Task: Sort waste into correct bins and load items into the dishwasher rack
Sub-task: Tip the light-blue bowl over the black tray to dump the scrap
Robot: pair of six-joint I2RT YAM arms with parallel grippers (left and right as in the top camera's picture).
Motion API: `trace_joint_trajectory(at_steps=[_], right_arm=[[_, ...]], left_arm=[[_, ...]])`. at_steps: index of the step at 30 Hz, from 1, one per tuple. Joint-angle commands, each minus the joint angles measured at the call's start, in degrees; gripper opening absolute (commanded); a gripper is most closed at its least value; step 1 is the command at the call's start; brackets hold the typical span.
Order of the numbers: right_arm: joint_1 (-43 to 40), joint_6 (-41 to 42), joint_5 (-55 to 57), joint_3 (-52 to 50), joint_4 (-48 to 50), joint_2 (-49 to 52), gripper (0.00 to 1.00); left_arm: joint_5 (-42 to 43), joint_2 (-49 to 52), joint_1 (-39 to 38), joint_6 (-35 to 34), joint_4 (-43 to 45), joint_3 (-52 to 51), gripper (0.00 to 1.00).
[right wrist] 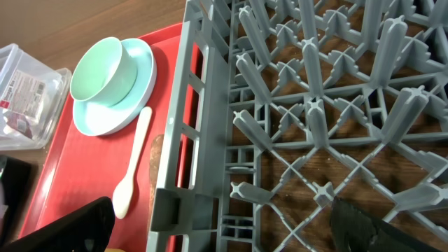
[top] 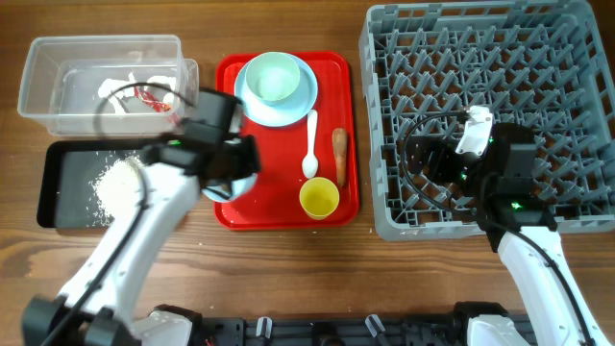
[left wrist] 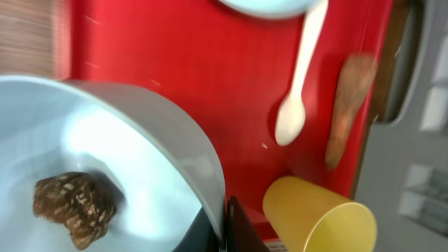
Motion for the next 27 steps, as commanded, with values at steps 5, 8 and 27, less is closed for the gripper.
trace_joint_trajectory(at_steps=[5,8,27], right_arm=[[0.35,0.44,-0.92,1.33,0.04,0.22,1.00],[0.35,0.44,-0.90,1.33,0.07,0.24,1.00],[0.35,0.46,-0.94,1.36,1.16,0.37,1.00]], left_arm=[[13.68,-4.48,30.01,15.10,-5.14,0.92,0.04],[24.76,-2.84,44.54,20.63,-0.13,-1.86,0.04],[80.78,20.48,70.12,16.48,25.59,-13.86,0.04]])
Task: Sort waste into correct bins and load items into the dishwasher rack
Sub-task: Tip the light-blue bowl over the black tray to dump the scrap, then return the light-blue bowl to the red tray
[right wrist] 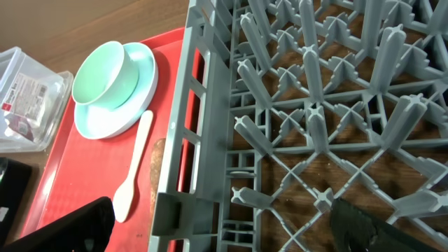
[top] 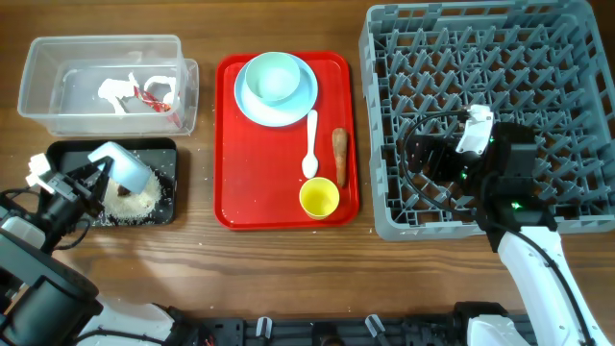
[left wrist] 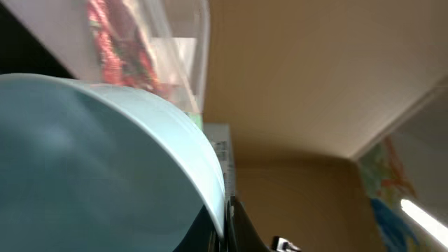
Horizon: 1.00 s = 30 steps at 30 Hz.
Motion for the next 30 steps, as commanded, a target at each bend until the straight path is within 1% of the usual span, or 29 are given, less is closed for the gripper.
trace_joint_trajectory(at_steps=[1,4,8,12,14,17,18,19,22,25,28,30], right_arm=[[0.35,0.48,-0.96,1.31,0.37,0.37,1.00],[0.35,0.48,-0.94,1.31,0.74,0.37,1.00],[0.35,0.46,-0.96,1.31,1.73,0.37,1.00],[0.35,0.61,-0.96,1.31,1.73,0.37,1.00],[0.35,1.88,-0.96,1.31,1.75,0.37,1.00],[0.35,1.95,-0.96,1.31,1.70,0.37,1.00],[0.35,1.97,-0.96,1.31,1.60,0.37,1.00],[0.35,1.99,-0.96,1.31,1.53,0.37,1.00],[0.35,1.95,-0.96,1.31,1.51,0.37,1.00],[0.35,1.95,-0.96,1.33,1.49,0.37,1.00],[0.35,1.97,-0.94,1.31,1.51,0.37,1.00],[0.35,1.95,-0.96,1.31,1.51,0.37,1.00]], left_arm=[[5.16,0.11,0.22,-4.90,0.24,-0.28,0.04],[5.14,0.09,0.20,-9.16,0.31,-0.26,0.04],[5.14,-1.73,-0.96,-9.44,0.26,-0.26,0.04],[4.66,-7.72,-6.69,-10.88,0.50,0.52,0.04],[1.36,-11.65,-11.56,-11.08,0.50,0.98,0.04],[-10.14,-17.75,-22.60,-11.06,0.50,0.98,0.04],[-18.05,-19.69,-28.37,-11.06,0.52,0.98,0.04],[-24.22,-20.52,-32.54,-11.04,0.52,0.96,0.04],[-45.59,-20.39,-45.57,-11.04,0.48,0.92,0.04],[-63.23,-18.95,-56.35,-11.02,0.48,0.90,0.04],[-75.58,-17.18,-65.18,-10.62,0.48,0.90,0.04],[-80.63,-16.13,-69.11,-10.60,0.50,0.85,0.04]])
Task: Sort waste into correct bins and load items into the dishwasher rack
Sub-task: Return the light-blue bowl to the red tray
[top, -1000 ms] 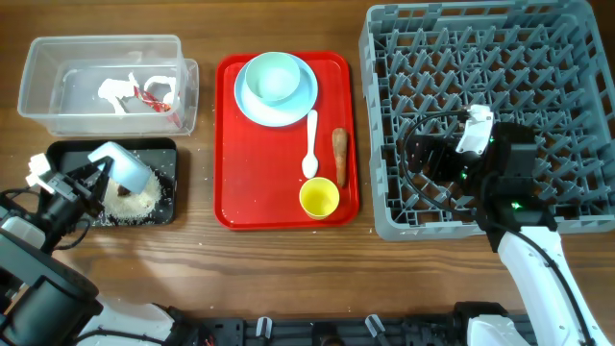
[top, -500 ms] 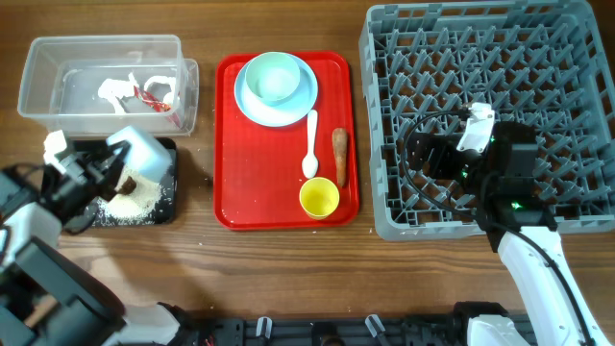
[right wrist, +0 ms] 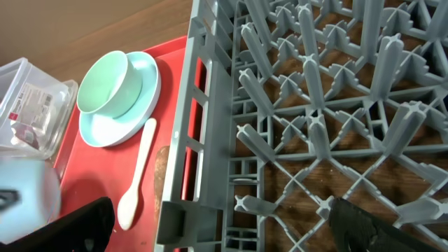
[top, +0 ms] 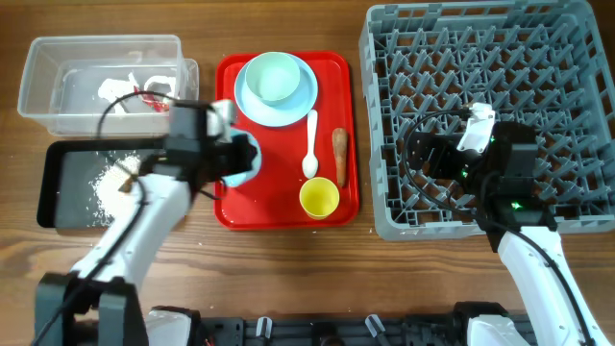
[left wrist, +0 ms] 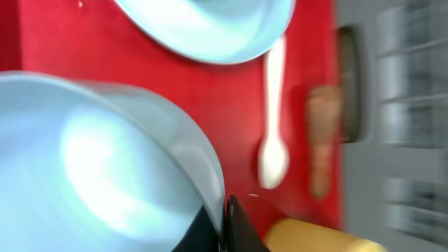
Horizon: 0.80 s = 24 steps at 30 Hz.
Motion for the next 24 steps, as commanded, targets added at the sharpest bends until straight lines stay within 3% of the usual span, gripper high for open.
trace_joint_trajectory(at_steps=[1,11,12,15,22,24], right_arm=[[0.35,0.44,-0.96,1.33,0.13,0.37,1.00],[0.35,0.44,-0.94,1.31,0.13,0.37,1.00],[0.35,0.44,-0.96,1.31,0.13,0.37,1.00],[0.35,0.44,-0.96,1.31,0.22,0.39,1.00],[0.35,0.44,-0.94,1.31,0.22,0.44,1.00],[0.35,0.42,-0.94,1.31,0.37,0.44,1.00]], left_arm=[[-18.32,2.58,-7.19,0.33,0.04,0.46,0.04],[-19.30,9.79,-11.15,0.31,0.48,0.42,0.04],[-19.28,9.84,-11.15,0.26,0.87,0.42,0.06],[-19.26,9.84,-11.15,0.07,1.53,0.42,0.24],[-19.26,9.84,-11.15,0.07,2.95,0.42,0.25],[-19.28,9.70,-11.13,0.13,4.74,0.83,0.36]])
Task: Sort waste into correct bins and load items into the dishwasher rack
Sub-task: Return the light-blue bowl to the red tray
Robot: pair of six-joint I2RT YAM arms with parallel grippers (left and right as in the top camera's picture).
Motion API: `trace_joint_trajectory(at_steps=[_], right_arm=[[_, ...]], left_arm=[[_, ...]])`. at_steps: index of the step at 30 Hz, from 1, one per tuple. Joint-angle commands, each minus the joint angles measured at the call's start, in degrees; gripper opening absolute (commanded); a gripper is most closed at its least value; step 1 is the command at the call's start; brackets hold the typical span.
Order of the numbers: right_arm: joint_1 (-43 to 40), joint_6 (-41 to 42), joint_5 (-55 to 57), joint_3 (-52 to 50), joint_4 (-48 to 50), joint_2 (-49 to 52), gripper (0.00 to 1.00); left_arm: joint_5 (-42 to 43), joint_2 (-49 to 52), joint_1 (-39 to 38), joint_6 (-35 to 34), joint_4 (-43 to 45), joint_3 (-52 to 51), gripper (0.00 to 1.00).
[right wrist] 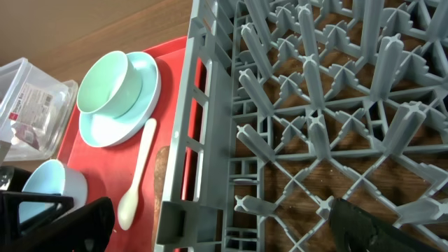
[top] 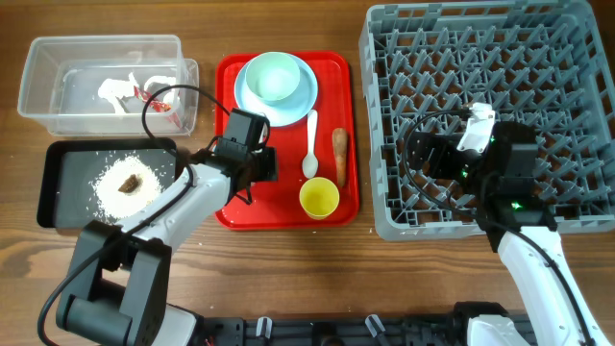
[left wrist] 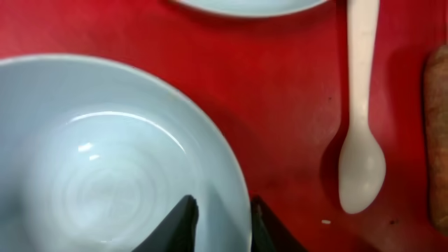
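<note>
An empty pale blue bowl (left wrist: pixel 105 161) stands upright on the left part of the red tray (top: pixel 231 213); it also shows in the right wrist view (right wrist: pixel 42 192). My left gripper (left wrist: pixel 222 203) is open, one finger inside the bowl's rim and one outside. A brown food lump (top: pixel 130 183) lies on rice in the black tray (top: pixel 58 197). A white spoon (top: pixel 310 144), a brown stick of food (top: pixel 339 154) and a yellow cup (top: pixel 318 198) lie on the red tray. My right gripper (right wrist: pixel 217 231) hangs open and empty over the grey rack (top: pixel 480 106).
A green cup on a pale plate (top: pixel 276 82) sits at the red tray's far end. The clear bin (top: pixel 96 82) at the back left holds wrappers. The rack's upright prongs fill the right side of the table.
The bowl, held pinched by its rim over the red tray's left side, now stands on the tray. My left gripper's fingers have opened around the rim. The right arm is unchanged.
My left gripper first held the bowl with a brown lump in it at the red tray's left edge. Then the bowl was tipped over the black tray. Then it was back over the red tray, empty. Now it rests there, released, and the lump lies in the black tray.
</note>
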Motion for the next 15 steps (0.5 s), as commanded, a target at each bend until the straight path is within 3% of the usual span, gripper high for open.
trace_joint_trajectory(at_steps=[1,4,8,13,15], right_arm=[[0.35,0.42,-0.92,1.33,0.33,0.44,1.00],[0.35,0.44,-0.94,1.31,-0.17,0.44,1.00],[0.35,0.44,-0.92,1.31,-0.17,0.44,1.00],[0.35,0.44,-0.92,1.33,-0.07,0.44,1.00],[0.35,0.44,-0.94,1.31,-0.28,0.44,1.00]], left_arm=[[-0.94,-0.20,-0.02,-0.02,1.60,1.42,0.40],[-0.46,-1.88,-0.09,0.11,-0.83,7.48,0.47],[1.86,-2.23,-0.92,0.20,-4.72,13.86,0.50],[10.54,-2.14,-4.20,3.23,-6.73,15.32,0.48],[13.94,-2.14,-6.14,5.33,-13.03,16.83,0.50]])
